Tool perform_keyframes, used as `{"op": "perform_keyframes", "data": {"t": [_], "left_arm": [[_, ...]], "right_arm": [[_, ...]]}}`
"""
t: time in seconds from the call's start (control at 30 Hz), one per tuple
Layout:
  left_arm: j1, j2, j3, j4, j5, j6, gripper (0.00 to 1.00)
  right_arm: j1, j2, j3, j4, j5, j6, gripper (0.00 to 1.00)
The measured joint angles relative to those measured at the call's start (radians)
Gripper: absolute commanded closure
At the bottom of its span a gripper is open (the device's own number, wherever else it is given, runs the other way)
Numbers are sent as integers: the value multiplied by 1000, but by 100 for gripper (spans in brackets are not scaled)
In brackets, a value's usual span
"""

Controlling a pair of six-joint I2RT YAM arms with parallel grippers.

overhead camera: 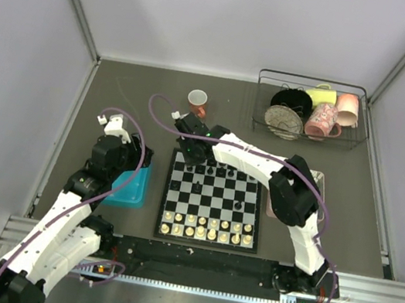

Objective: Set up the chess pieces on the board

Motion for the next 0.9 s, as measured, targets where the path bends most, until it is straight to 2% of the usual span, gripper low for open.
{"op": "perform_keyframes", "data": {"t": [0.07,0.17,0.27,0.3,0.4,0.73,0.9], "left_arm": [[0,0,0,0,1,0,42],[0,0,0,0,3,0,42],[0,0,0,0,3,0,42],[0,0,0,0,3,0,42],[0,0,0,0,3,0,42],[0,-36,0,-13,-1,1,41],[1,-64,2,-28,17,19,42]], "right_arm": [[0,0,0,0,0,0,100],[0,0,0,0,0,0,93],[0,0,0,1,-1,2,82],[0,0,0,1,-2,0,76],[0,0,0,0,-5,0,69],[0,-22,14,-8,-2,-10,57],[0,-157,8,-13,48,-16,55]]}}
